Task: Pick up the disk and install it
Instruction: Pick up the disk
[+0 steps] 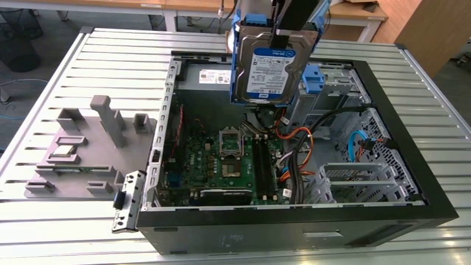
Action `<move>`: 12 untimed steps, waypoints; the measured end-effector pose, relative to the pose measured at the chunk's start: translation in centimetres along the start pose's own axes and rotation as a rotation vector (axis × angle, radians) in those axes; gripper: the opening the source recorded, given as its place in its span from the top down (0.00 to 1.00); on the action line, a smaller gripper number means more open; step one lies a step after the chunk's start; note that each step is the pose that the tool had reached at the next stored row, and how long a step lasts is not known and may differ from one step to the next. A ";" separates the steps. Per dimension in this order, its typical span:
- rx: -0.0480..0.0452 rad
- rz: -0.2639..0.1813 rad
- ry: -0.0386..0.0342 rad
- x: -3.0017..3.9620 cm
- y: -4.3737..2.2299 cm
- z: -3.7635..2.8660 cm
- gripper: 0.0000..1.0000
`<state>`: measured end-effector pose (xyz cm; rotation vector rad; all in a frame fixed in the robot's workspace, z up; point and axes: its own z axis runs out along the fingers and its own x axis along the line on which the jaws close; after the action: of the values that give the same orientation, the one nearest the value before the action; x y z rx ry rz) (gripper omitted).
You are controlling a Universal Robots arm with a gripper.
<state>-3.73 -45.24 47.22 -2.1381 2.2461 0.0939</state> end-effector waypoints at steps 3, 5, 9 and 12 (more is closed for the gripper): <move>-0.0001 0.000 0.0002 0.01 -0.01 -0.01 0.65; -0.0001 0.000 0.0001 0.01 -0.04 -0.01 0.65; 0.0000 0.000 0.0000 -0.01 -0.42 0.00 0.65; 0.0000 0.000 0.0000 -0.02 -0.73 0.00 0.65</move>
<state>-3.00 -45.26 47.21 -2.1383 2.2459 0.0939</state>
